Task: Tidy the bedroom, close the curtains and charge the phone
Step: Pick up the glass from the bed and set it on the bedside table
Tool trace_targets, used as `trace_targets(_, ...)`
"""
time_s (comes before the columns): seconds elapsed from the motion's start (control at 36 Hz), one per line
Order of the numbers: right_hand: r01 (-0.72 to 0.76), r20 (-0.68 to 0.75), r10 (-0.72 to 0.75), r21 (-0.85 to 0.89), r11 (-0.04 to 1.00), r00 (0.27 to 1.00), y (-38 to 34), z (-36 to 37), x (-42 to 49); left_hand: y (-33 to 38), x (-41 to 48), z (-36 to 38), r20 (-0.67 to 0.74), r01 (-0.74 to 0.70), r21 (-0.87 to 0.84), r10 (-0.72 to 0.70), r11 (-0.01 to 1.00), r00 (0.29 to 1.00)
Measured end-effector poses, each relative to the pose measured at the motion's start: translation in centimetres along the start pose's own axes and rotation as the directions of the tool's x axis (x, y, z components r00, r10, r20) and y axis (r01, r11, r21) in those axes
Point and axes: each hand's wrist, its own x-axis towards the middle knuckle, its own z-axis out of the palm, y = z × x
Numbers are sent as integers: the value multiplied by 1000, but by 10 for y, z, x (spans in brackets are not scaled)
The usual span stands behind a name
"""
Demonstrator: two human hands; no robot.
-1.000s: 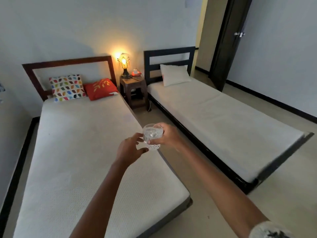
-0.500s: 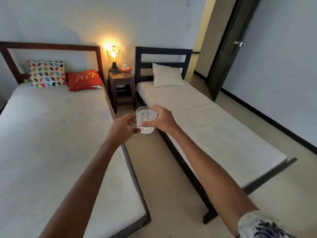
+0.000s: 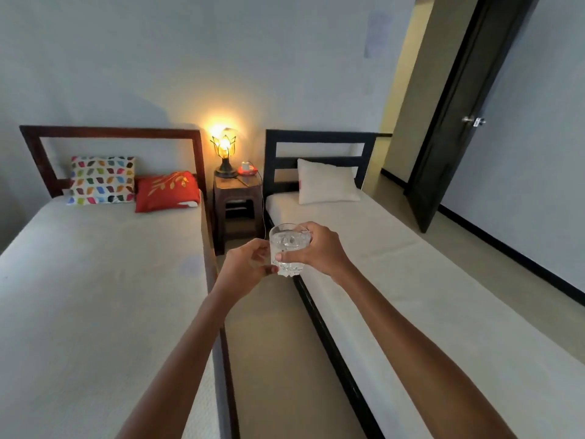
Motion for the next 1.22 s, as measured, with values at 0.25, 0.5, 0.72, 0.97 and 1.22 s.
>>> trace_targets(0.25, 41, 52, -43, 44, 998, 998, 24, -17, 160, -8, 154, 1, -3, 24, 3, -24, 1000, 1000)
trace_targets(0.5, 75, 43, -76, 37, 997, 996, 61, -11, 302, -40, 297, 12, 22, 4, 112, -6, 994, 1000)
trace_targets(0.72, 100, 82, -104, 44, 994, 991, 107, 12, 441, -90, 421, 32, -15, 38, 161, -36, 986, 999)
trace_targets(0.97, 139, 176, -147, 58, 989, 973, 139, 41, 606, -141, 563, 38, -86, 99, 176, -85, 979, 993)
trace_targets(1.22, 203, 249, -208, 47, 978, 946, 151, 96, 743, -221, 676, 23, -172, 203, 230, -166, 952, 971)
